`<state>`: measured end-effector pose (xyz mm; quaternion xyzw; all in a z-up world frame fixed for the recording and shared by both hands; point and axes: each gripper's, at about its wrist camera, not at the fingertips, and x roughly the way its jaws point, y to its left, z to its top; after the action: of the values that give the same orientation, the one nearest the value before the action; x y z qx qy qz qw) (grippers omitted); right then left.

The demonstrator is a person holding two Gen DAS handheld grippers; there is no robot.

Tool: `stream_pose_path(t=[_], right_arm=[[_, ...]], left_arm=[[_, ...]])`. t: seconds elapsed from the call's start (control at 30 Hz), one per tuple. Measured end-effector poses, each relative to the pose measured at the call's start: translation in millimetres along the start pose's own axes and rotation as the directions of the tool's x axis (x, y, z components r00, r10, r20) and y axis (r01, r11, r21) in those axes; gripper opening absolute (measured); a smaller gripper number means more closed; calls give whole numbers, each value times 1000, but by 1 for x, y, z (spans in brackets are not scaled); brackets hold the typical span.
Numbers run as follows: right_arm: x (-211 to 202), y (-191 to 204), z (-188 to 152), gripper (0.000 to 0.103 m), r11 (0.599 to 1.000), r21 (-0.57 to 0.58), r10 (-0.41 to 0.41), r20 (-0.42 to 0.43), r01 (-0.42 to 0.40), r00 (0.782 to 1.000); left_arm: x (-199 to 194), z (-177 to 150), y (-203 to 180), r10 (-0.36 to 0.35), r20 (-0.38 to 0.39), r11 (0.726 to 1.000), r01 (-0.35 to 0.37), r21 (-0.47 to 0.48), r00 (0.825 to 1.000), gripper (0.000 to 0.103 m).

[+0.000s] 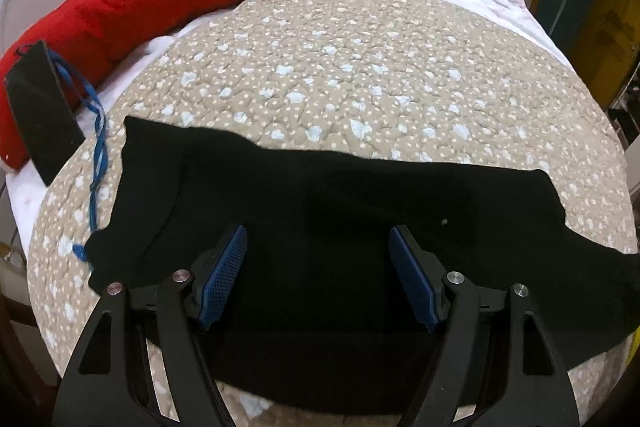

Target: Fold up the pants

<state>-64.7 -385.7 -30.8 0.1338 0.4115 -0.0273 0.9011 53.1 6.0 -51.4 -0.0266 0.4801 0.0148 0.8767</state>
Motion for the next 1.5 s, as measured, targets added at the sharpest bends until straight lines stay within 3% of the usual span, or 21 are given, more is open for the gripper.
stream_pose_path(t=[0.07,0.13,0.37,0.67,1.07,1.23,1.4,1.5], right_arm=[[3,16,0,20,998,-36,44,-4,-44,999],[5,25,-4,20,998,-55,36,-7,-36,999],[4,23,-8,20,998,-29,53,-2,-53,999],[-10,12,-6,29,997,-42,72,35,-70,997],[-19,-29,-18,29,996,43,-80,10,79,997],[-22,-23,-18,29,996,48,-78,17,77,997],[-24,-9,-16,30,1000,25,-19,29,18,999],[-21,-1,-17,31,999,-4,-52,19,52,998]], left_arm=[[3,3,-2,9,-6,1000,-9,5,1000,74],[0,4,-2,5,2,1000,-5,4,1000,74],[-33,6,-3,-33,53,999,34,-25,998,74],[-54,-9,-50,-73,58,995,69,67,996,74],[-31,-29,-67,-94,1,989,93,113,996,74],[-27,-29,-64,-93,5,991,92,101,996,74],[-32,-28,-65,-105,19,989,102,105,994,74],[-39,-28,-67,-105,45,988,99,118,993,74]])
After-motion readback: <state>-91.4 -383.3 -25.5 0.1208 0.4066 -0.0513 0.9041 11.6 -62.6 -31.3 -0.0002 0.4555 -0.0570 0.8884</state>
